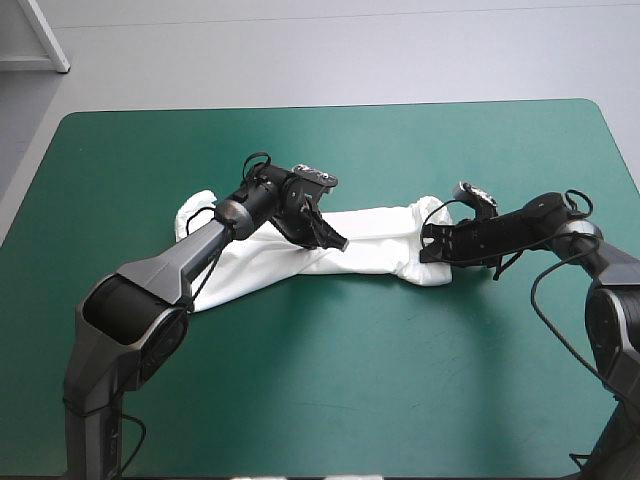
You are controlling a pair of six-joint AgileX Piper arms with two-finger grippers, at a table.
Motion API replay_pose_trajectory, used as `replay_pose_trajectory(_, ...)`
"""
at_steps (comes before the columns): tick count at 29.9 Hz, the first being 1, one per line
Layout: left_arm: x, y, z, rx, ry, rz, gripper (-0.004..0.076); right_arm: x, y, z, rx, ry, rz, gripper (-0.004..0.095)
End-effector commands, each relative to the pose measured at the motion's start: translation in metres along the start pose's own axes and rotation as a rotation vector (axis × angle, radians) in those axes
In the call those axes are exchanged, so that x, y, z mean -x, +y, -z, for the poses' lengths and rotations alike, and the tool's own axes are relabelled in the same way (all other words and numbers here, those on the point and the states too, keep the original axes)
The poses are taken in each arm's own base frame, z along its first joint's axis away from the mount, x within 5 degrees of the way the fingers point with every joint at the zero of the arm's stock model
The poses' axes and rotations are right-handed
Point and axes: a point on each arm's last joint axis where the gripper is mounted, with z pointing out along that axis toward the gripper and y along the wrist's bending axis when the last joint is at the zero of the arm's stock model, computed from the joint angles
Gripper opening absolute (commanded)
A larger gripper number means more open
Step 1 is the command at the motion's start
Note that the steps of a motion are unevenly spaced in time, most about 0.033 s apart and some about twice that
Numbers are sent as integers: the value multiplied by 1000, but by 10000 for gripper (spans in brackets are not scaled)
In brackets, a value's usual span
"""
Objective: Fold the cloth
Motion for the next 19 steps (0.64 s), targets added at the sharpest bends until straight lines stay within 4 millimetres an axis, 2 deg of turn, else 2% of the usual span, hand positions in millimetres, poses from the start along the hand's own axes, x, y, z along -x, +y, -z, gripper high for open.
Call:
replay_pose_trajectory(1,7,-5,15,-19,-73,8,20,11,31,30,29,-92,79,-8)
replay_pose_trajectory(4,7,-5,15,-19,-70,8,20,20,53,53,57,-152,107,-8)
replay_pose_trajectory(9,7,-6,15,-27,-70,10,20,33,95,78,72,-208,177,-8)
replay_pose_trajectory(15,7,-6,15,-30,-72,2,20,36,159,84,86,-239,305,-8)
replay_pose_trajectory(19,7,-6,15,-27,-75,-23,19,34,185,86,93,-258,346,-8)
